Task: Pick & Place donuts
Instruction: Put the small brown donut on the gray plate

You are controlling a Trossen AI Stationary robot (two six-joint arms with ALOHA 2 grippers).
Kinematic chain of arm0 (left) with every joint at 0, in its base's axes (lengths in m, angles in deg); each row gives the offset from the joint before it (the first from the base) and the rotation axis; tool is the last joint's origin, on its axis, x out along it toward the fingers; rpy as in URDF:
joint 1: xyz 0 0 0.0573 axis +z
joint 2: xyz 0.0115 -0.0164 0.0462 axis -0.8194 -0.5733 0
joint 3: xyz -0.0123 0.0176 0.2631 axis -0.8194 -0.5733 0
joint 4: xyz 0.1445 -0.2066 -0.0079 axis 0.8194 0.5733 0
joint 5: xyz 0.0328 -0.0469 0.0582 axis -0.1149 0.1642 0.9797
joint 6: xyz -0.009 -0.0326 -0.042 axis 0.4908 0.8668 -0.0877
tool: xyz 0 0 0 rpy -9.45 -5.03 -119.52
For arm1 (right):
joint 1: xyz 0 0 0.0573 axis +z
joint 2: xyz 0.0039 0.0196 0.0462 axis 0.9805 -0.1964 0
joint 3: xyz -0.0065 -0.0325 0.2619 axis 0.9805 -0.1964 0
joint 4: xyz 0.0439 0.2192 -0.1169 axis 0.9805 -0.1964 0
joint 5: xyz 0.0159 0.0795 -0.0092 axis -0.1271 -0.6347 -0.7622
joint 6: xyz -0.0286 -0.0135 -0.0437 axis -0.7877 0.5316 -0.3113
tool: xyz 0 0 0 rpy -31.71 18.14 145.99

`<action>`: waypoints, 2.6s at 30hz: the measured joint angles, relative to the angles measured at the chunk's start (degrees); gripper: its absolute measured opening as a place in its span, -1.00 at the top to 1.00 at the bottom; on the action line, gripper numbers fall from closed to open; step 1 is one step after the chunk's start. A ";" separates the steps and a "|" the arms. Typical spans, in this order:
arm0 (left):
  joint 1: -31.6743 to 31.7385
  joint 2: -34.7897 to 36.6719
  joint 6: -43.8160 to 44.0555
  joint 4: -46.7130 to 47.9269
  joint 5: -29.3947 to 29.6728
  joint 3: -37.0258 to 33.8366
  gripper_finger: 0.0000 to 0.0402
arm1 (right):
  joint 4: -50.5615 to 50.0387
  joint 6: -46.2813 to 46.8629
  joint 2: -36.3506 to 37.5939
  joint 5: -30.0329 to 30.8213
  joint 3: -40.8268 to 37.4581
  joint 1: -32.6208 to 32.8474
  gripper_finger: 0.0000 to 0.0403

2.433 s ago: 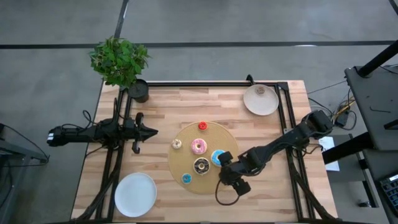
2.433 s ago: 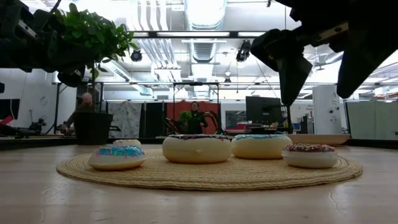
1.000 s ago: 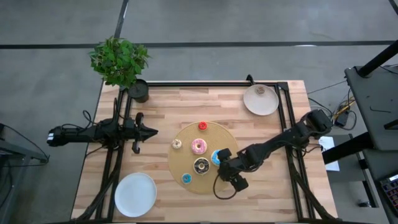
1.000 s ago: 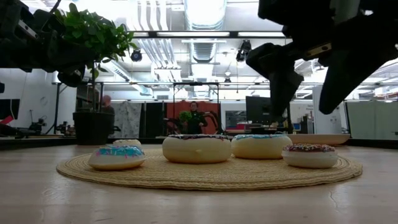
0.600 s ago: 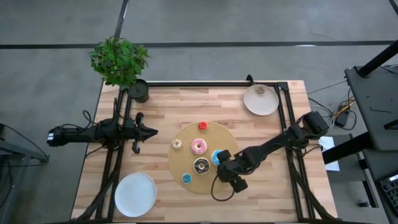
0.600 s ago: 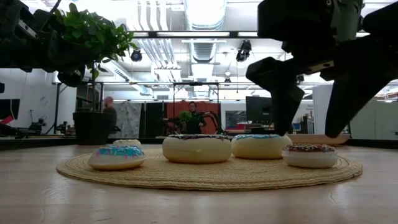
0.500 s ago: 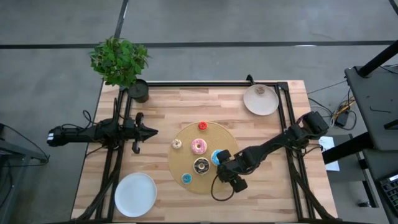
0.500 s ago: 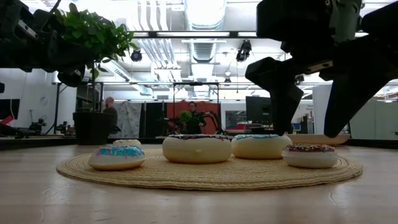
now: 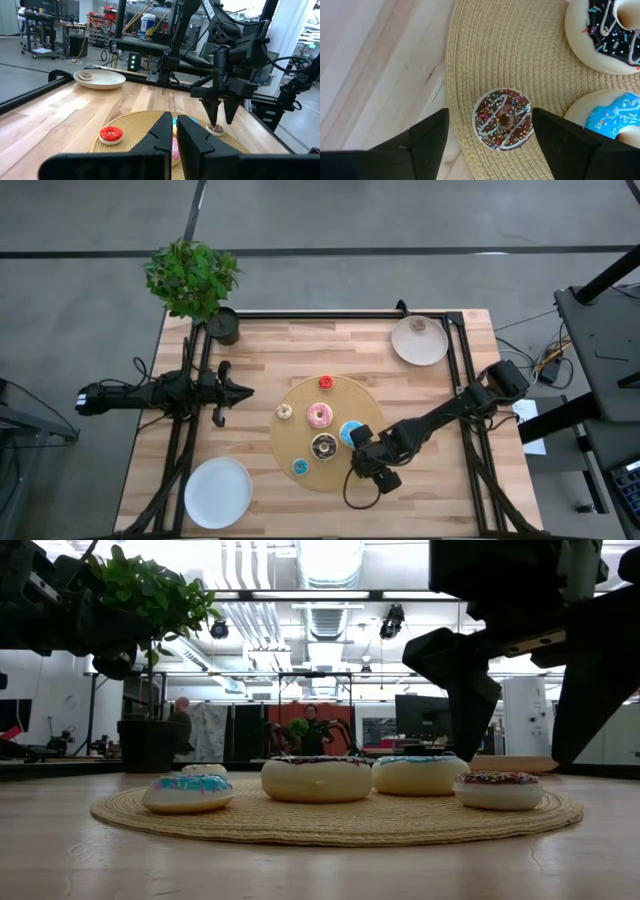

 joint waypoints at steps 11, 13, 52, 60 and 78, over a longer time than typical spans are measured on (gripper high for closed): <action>0.00 -0.01 0.00 0.00 0.01 0.01 1.00 | 1.47 -0.17 0.00 0.13 -1.05 -0.02 -0.37; 0.01 0.01 0.02 0.02 0.01 0.02 1.00 | 1.51 -0.19 0.00 0.21 -1.09 -0.02 -0.38; 0.01 0.01 0.00 0.02 0.01 0.02 1.00 | 5.81 0.00 -0.07 0.57 -4.41 -0.90 -0.40; -0.01 0.00 0.01 0.02 0.02 0.02 1.00 | 6.43 -0.12 -0.07 0.58 -5.07 -1.20 -0.36; 0.01 -0.01 0.00 0.02 0.01 0.02 1.00 | 7.11 -0.20 -0.07 0.61 -5.52 -1.70 -0.31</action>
